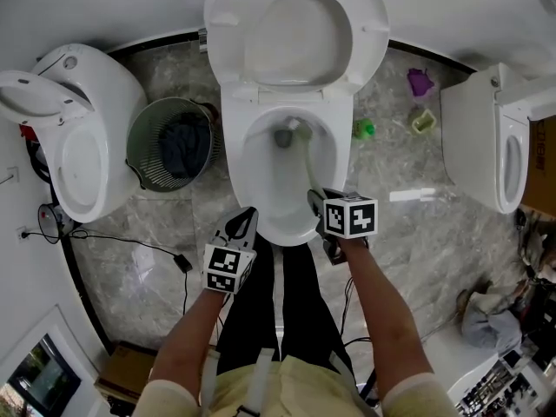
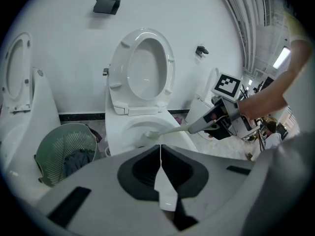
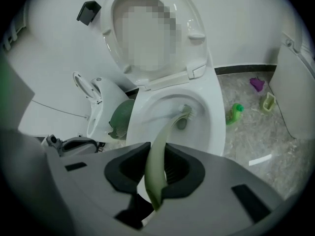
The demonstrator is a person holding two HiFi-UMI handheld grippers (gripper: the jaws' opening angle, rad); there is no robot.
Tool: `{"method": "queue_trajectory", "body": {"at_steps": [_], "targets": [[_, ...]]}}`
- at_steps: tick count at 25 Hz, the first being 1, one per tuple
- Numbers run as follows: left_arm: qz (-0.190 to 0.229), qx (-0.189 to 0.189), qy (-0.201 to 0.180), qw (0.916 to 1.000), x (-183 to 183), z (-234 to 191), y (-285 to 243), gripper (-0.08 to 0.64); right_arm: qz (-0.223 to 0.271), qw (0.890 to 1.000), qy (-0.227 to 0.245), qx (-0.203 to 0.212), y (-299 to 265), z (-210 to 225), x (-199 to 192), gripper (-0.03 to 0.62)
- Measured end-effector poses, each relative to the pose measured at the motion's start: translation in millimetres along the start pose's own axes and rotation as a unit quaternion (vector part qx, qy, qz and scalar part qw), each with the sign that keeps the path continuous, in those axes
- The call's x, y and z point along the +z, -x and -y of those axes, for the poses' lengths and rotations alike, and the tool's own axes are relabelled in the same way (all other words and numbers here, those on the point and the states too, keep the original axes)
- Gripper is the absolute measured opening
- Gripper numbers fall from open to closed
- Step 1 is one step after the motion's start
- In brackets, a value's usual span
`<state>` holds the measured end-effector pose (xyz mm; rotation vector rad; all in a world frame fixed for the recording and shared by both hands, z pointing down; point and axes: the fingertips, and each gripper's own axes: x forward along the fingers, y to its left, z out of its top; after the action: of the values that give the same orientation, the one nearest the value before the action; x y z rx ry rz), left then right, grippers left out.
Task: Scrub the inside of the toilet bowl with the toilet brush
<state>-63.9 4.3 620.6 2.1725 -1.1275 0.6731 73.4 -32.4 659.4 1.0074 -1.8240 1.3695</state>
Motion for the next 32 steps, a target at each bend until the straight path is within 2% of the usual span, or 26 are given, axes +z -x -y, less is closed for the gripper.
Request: {"method": "queue_trajectory", "body": {"at_steps": [6,12,22,27,32], "targets": [[0.001,-0.004,-0.002,1.0,3,3,-3,0.014,-0.009,0.999,-0.02,-0.024,18,12,-29,0.081],[-0.003,-0.014,-0.004,0.9999,4,12,-2,0.014,-0.021,0.997,-0.079,-0.016,34,6,-56,0.081],[-0.009,-0.011,-0.001,0.9999,-3,18,9,0.014,-0.071,0.994,-0.082,-0.016,45,-15,-96,0.081],[-0.012,-0.004,0.006,0.9999,-8,19,15,0.014,-0.092,0.992,-0.082,-0.004,47,-26,-113,0.081],[-0.014,-0.001,0.013,0.9998,-14,20,19,0.014,-0.101,0.989,-0.104,0.013,45,-38,-124,0.081]]}}
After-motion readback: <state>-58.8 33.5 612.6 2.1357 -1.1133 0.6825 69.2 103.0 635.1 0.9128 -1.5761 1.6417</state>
